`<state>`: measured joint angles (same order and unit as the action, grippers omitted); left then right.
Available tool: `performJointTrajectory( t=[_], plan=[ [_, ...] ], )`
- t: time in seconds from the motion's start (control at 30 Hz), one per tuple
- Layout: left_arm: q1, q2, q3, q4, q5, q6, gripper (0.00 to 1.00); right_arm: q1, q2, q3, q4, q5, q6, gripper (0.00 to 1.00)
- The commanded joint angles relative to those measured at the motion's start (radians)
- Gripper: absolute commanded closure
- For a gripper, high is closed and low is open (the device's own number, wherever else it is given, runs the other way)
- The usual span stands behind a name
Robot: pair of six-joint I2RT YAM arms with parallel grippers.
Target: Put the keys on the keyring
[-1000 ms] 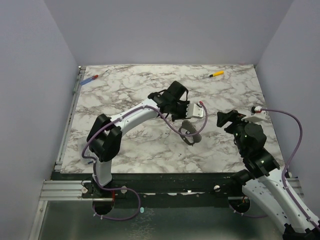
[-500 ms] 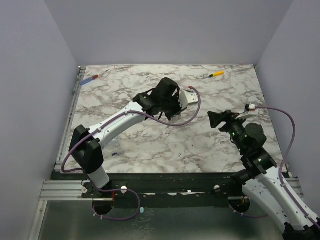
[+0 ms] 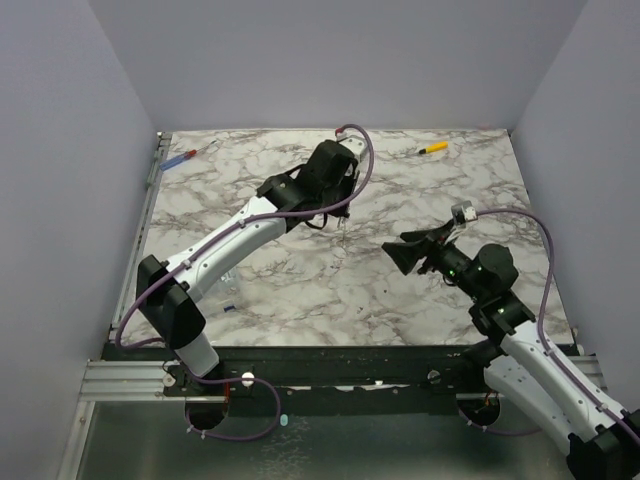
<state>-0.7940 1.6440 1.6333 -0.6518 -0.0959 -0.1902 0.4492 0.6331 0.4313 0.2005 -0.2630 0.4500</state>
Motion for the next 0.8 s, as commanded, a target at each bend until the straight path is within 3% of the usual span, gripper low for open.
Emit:
performJointTrajectory(
  t=[0.0,0.17,0.43,0.6,0.77],
  plan=[
    [-0.003,-0.001,0.001,-0.022,-0.140,-0.258,1.00,0.001,0.032,-0.035,0.187,-0.306,0.019,0.26],
    [0.002,-0.032,-0.041,0.037,-0.165,-0.384,1.00,0.081,0.071,-0.108,0.369,-0.348,0.062,0.28],
    [0.023,-0.075,-0.101,0.118,-0.117,-0.490,1.00,0.383,0.273,-0.074,0.462,-0.082,-0.111,0.29],
    [0.044,-0.124,-0.171,0.165,-0.021,-0.542,1.00,0.390,0.386,-0.099,0.641,-0.040,-0.148,0.28],
    [0.070,-0.188,-0.240,0.196,0.070,-0.598,1.00,0.390,0.450,-0.097,0.696,0.038,-0.226,0.26]
  ],
)
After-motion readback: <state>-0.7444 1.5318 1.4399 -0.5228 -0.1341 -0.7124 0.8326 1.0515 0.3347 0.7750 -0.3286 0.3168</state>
